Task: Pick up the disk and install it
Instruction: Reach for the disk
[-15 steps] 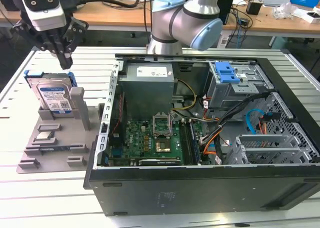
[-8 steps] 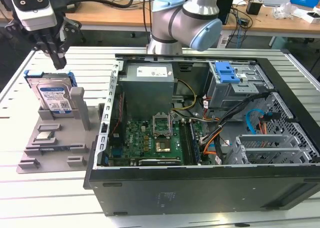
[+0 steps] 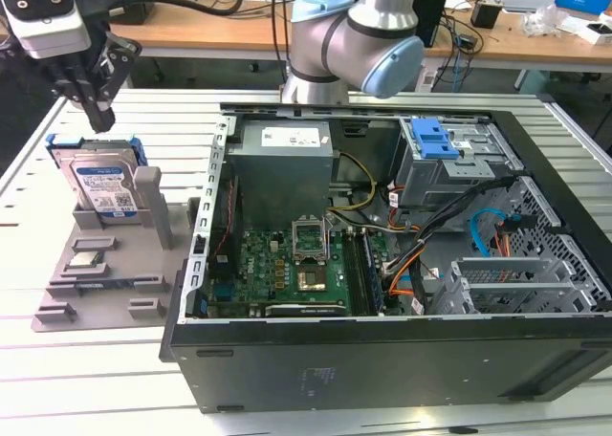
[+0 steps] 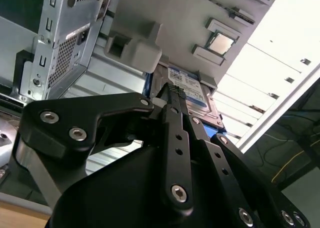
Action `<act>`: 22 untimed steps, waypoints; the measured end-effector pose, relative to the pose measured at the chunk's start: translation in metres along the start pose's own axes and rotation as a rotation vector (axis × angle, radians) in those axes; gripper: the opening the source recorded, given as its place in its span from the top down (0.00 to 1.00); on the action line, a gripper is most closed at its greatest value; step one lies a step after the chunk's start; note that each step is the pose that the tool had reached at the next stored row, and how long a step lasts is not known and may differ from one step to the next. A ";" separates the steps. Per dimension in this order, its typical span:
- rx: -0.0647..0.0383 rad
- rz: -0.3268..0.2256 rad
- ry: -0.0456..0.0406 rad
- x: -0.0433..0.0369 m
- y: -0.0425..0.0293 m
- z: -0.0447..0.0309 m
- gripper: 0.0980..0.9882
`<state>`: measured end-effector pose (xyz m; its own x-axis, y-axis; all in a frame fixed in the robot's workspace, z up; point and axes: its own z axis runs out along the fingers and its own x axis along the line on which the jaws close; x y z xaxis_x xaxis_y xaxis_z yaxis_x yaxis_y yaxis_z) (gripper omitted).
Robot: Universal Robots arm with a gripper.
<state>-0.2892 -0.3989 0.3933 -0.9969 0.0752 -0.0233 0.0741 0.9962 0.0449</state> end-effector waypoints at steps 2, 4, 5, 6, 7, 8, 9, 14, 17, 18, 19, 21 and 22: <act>0.000 0.000 0.0000 0.0032 -0.0002 -0.0001 1.00; 0.000 0.000 0.0000 0.0070 -0.0005 -0.0002 1.00; 0.000 0.000 0.0000 0.0090 -0.0006 -0.0002 1.00; 0.000 0.000 0.0000 0.0122 -0.0009 -0.0003 1.00; 0.000 0.000 0.0000 0.0162 -0.0012 -0.0004 1.00; 0.000 0.000 0.0000 0.0182 -0.0013 -0.0004 1.00; 0.000 0.000 0.0000 0.0212 -0.0016 -0.0005 1.00; 0.000 0.000 0.0000 0.0404 -0.0030 -0.0009 1.00; 0.000 0.000 0.0000 0.0505 -0.0037 -0.0012 1.00; 0.000 0.000 0.0001 0.0533 -0.0040 -0.0012 1.00; 0.000 0.000 -0.0001 0.0547 -0.0041 -0.0012 1.00; 0.000 0.000 0.0000 0.0552 -0.0041 -0.0013 1.00; 0.000 0.000 0.0000 0.0552 -0.0041 -0.0012 1.00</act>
<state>-0.3445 -0.3988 0.3930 -0.9969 0.0753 -0.0233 0.0742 0.9962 0.0449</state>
